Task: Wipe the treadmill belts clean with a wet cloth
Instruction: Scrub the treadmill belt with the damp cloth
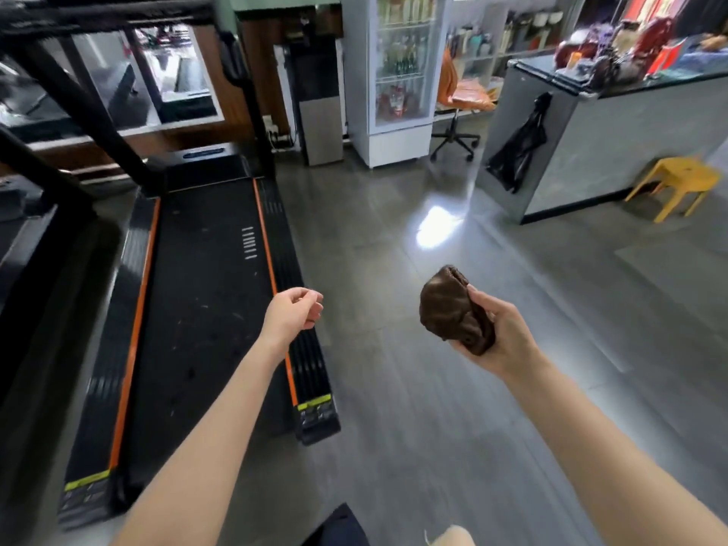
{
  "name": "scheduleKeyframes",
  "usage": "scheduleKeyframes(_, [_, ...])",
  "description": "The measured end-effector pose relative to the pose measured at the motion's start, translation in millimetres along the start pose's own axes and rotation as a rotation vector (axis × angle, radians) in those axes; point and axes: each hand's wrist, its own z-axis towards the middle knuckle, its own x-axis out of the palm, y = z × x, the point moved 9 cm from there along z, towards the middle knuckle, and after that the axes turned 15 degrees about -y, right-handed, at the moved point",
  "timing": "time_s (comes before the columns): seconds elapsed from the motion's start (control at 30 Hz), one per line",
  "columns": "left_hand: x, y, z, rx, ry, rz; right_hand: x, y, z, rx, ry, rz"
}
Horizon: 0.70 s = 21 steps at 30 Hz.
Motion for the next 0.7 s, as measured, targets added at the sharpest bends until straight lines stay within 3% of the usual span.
scheduleKeyframes(0.3, [147, -66, 171, -0.080, -0.204, -0.052, 48, 143, 253, 0.142, 0.058, -0.287])
scheduleKeyframes(0.5, [170, -92, 244, -0.217, -0.460, -0.072, 116, 185, 407, 0.281, 0.107, -0.606])
scheduleKeyframes(0.7, [180, -97, 358, -0.256, -0.612, -0.045, 219, 189, 556, 0.340, 0.197, -0.827])
